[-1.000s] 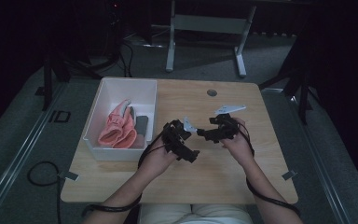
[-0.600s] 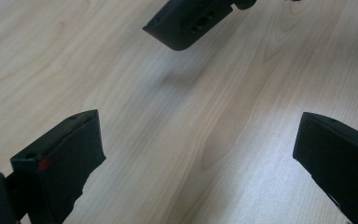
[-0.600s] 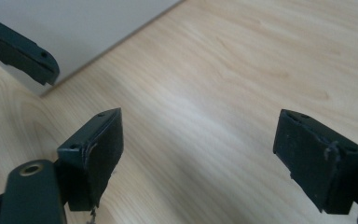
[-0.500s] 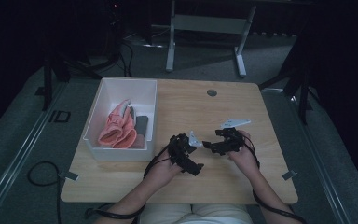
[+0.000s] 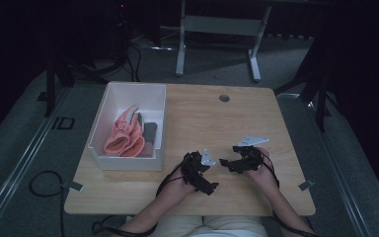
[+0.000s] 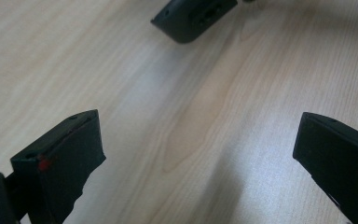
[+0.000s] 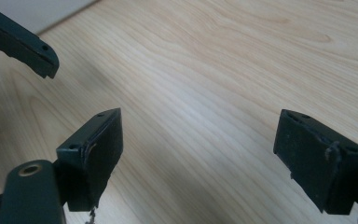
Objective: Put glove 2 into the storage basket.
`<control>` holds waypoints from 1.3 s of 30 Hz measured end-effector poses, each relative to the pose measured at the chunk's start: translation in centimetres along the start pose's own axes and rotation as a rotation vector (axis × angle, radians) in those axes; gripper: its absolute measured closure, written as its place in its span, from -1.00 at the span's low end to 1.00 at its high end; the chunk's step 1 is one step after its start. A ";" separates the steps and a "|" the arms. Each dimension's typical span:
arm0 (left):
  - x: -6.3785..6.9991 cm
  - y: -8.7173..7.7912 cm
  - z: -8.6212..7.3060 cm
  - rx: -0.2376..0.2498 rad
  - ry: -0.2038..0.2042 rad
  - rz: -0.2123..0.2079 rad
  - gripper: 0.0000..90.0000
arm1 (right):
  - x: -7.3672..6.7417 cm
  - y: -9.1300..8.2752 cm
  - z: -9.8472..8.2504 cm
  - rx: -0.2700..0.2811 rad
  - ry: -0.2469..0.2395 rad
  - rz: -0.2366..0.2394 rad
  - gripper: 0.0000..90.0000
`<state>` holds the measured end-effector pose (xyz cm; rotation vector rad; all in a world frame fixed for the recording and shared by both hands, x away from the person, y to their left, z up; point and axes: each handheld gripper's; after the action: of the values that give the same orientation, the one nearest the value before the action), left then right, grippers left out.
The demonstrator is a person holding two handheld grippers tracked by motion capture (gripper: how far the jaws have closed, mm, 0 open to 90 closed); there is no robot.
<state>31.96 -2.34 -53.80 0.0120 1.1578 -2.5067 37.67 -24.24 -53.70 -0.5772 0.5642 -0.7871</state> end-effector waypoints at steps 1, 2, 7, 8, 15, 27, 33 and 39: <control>0.1 0.1 -0.1 -0.003 0.005 -0.001 -0.98 | 0.1 -0.1 -0.2 0.001 0.002 0.002 -0.65; 0.2 0.4 -0.2 -0.007 0.005 -0.002 -0.98 | 0.2 -0.1 -0.4 0.004 0.005 0.002 -0.66; 0.8 0.8 -0.8 0.029 0.021 -0.019 -0.98 | 0.5 -0.4 -1.4 -0.002 -0.006 -0.013 -0.67; 1.0 0.9 -0.9 0.036 0.027 -0.021 -0.98 | 0.6 -0.4 -1.7 0.000 -0.002 -0.015 -0.67; 1.7 1.4 -1.4 0.046 0.054 -0.013 -0.98 | 1.3 -0.9 -2.7 0.027 0.017 -0.019 -0.68; 2.1 1.2 -2.2 0.091 0.075 0.025 -0.98 | 2.1 -1.3 -3.9 0.073 0.008 -0.059 -0.70; 2.2 0.9 -2.5 0.119 0.069 0.026 -0.98 | 2.5 -1.3 -4.0 0.081 0.019 -0.046 -0.69; 2.4 1.2 -2.5 0.095 0.088 0.019 -0.98 | 2.6 -1.2 -4.0 0.082 0.014 -0.056 -0.69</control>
<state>29.77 -1.99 -56.70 0.1594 1.0661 -2.5644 36.00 -28.05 -56.33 -0.5141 0.5280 -0.8643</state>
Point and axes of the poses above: each handheld gripper's, and its own axes: y roughly forward along the jaws, z roughly out of its top, x roughly to its right, and after that the axes turned 15 degrees about y, right-handed
